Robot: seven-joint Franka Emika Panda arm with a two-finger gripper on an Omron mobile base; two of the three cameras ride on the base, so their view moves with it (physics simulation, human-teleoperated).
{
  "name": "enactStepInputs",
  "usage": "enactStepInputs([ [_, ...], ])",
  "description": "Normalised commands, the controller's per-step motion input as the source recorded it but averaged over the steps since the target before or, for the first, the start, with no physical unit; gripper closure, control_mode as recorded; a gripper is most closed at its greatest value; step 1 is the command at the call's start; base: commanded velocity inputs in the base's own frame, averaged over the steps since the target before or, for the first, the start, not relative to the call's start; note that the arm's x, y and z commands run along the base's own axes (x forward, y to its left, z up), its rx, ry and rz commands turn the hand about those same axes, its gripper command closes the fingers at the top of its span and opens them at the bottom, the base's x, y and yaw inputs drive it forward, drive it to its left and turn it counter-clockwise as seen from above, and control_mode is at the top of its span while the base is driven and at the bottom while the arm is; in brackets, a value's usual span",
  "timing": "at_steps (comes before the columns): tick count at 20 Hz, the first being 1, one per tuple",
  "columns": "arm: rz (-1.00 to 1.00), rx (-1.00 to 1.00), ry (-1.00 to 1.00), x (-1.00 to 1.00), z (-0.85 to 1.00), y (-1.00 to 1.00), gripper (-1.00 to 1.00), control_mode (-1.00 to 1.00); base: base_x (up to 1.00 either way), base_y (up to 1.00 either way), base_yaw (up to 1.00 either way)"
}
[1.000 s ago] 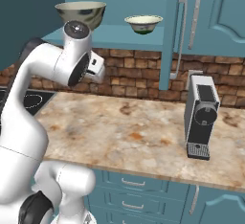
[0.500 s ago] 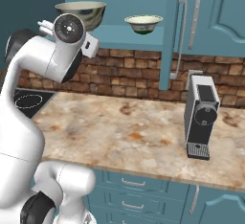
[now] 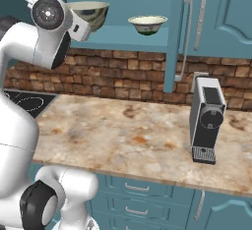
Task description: Take the smaller bowl and place it next to the appetizer plate on the dining counter , and place the larger bowl next to the plate with cooked food.
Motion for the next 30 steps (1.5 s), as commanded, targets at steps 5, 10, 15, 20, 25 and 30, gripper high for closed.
enactStepInputs([
  [5, -0.04, 0.00, 0.22, 0.25, 0.10, 0.00, -1.00, -1.00, 0.00, 0.00, 0.00],
  [10, -0.07, 0.00, 0.00, 0.41, -0.02, 0.00, -1.00, -1.00, 0.00, 0.00, 0.00],
  [15, -0.06, 0.00, 0.00, 0.55, -0.20, 0.16, -1.00, -1.00, 0.00, 0.00, 0.00],
  [20, -0.03, 0.00, 0.05, 0.81, -0.16, 0.06, -1.00, -1.00, 0.00, 0.00, 0.00],
  [25, -0.02, 0.00, 0.02, 0.67, 0.00, 0.04, -1.00, -1.00, 0.00, 0.00, 0.00],
  [30, -0.03, 0.00, 0.04, 0.62, 0.00, 0.12, -1.00, -1.00, 0.00, 0.00, 0.00],
])
